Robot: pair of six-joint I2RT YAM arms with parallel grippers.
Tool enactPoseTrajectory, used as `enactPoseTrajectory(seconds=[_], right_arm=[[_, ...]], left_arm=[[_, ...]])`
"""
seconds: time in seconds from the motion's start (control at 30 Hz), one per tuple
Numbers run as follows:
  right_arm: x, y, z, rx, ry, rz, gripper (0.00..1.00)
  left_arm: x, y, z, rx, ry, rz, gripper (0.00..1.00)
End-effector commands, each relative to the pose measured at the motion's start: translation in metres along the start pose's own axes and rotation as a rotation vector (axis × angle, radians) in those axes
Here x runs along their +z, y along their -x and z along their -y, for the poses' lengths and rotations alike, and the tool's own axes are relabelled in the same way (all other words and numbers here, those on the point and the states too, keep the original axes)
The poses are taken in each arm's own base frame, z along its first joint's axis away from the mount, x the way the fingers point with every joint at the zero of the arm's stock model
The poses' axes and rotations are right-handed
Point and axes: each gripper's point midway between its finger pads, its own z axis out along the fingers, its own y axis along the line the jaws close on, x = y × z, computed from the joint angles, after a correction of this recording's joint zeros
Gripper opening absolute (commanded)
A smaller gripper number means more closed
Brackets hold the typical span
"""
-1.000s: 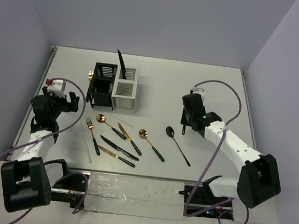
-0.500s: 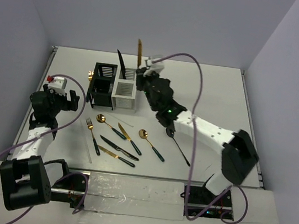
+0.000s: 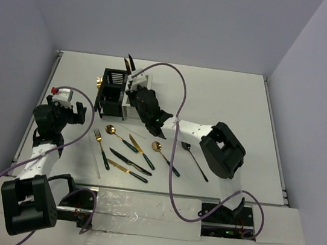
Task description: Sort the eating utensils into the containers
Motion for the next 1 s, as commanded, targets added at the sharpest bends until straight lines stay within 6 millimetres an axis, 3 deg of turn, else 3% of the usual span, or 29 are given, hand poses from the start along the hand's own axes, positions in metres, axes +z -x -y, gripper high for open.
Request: enactPoseTrajectory(seconds=[0.0, 0.23, 0.43, 0.5, 0.6, 0.7, 0.97], right_arm=[[0.008, 0.038, 0.008, 0.059, -0.035, 0.106, 0.0], [0.021, 0.078, 0.017, 0.092, -0.014, 0.197, 0.0], [0.048, 0.094, 0.037, 0.135, -0.017, 0.253, 0.0], [0.061, 0.083, 0.046, 0.146, -0.03, 0.243, 0.0], [0.073, 0.082, 0.054, 0.192, -0.032, 0.252, 0.0], [0.084, 0.069, 0.051, 0.166, -0.025, 0.234, 0.0], [0.107, 0.021, 0.06, 0.083, -0.053, 0.131, 0.0]], left_arm=[[0.001, 0.019, -0.005, 0.033, 0.009, 0.063, 0.88], [0.002, 0.018, -0.004, 0.032, 0.003, 0.061, 0.88], [0.002, 0.019, -0.004, 0.033, 0.0, 0.062, 0.88], [0.002, 0.019, -0.004, 0.034, 0.0, 0.063, 0.88], [0.002, 0.019, -0.005, 0.031, 0.003, 0.062, 0.88], [0.002, 0.019, -0.004, 0.031, 0.0, 0.062, 0.88], [0.002, 0.019, -0.004, 0.031, -0.002, 0.062, 0.88]])
